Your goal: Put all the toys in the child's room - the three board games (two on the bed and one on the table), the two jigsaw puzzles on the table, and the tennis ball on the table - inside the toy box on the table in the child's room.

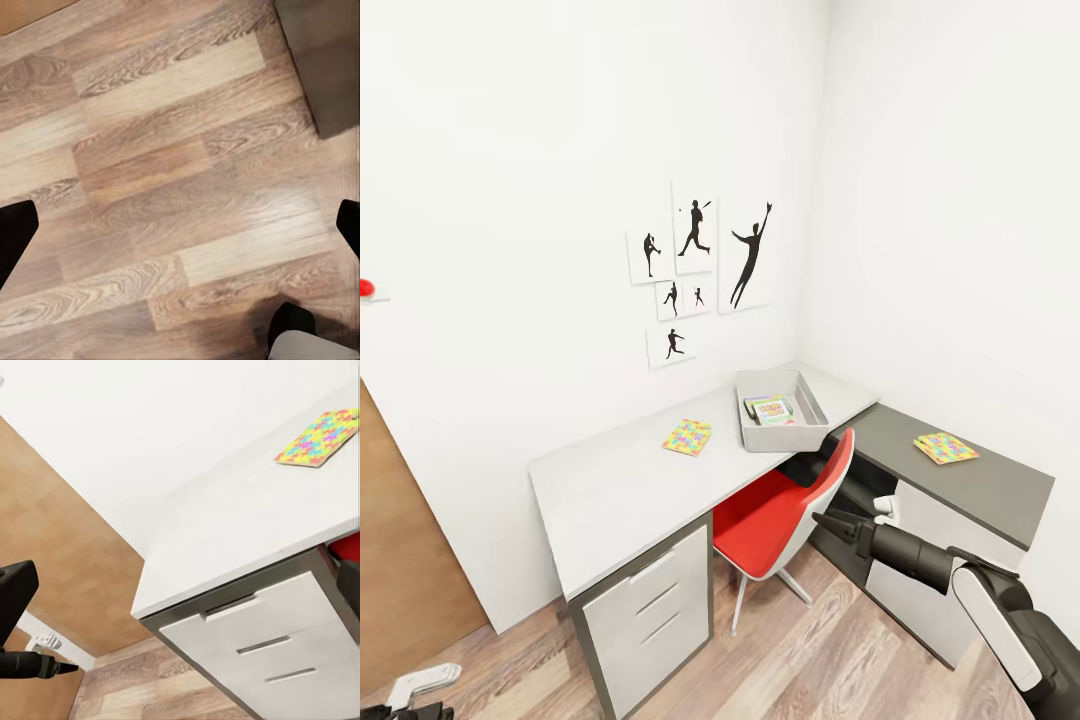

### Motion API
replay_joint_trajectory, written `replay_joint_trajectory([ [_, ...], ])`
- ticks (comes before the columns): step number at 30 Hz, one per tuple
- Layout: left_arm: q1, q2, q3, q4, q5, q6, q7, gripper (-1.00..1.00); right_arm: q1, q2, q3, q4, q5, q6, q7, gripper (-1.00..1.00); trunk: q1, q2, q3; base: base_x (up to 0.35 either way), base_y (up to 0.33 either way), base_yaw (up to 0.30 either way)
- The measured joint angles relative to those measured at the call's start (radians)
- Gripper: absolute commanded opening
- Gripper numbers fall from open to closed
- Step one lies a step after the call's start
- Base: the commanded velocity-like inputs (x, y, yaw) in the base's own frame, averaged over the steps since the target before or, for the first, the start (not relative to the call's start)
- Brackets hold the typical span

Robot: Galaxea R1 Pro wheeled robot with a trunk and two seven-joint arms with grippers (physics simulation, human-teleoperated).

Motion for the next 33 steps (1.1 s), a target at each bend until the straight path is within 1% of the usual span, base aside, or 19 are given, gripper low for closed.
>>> replay_joint_trajectory([
  [1,0.005,-0.011,0.001,0.0,0.001,-0.009,0.002,1.0,0.0,0.0,-0.003,0.002,0.0,0.0,-0.001,1.0,0.0,0.0,0.0,0.0,0.0,0.0],
  [4,0.022,-0.025,0.0,0.0,0.002,-0.02,0.004,1.0,0.0,0.0,-0.005,0.006,0.0,-0.001,-0.004,1.0,0.0,0.0,0.0,0.0,0.0,0.0],
  [8,0.041,-0.032,0.001,-0.001,0.002,-0.034,0.004,1.0,0.0,0.001,-0.007,0.01,0.001,-0.002,-0.009,1.0,0.0,0.0,0.0,0.0,0.0,0.0],
  [19,0.054,-0.037,0.001,-0.001,0.002,-0.061,0.005,1.0,0.0,0.002,-0.01,0.026,0.001,-0.001,-0.012,1.0,0.0,0.001,-0.008,-0.033,0.0,0.0],
  [24,0.055,-0.04,0.001,-0.001,0.002,-0.069,0.005,1.0,0.0,0.002,-0.011,0.033,0.003,-0.003,-0.012,1.0,0.0,0.001,-0.009,-0.1,0.0,0.0],
  [33,0.071,-0.041,0.001,-0.001,0.002,-0.074,0.005,1.0,0.0,0.002,-0.019,0.045,0.002,-0.004,-0.012,1.0,0.0,0.001,-0.009,-0.022,0.0,0.0],
])
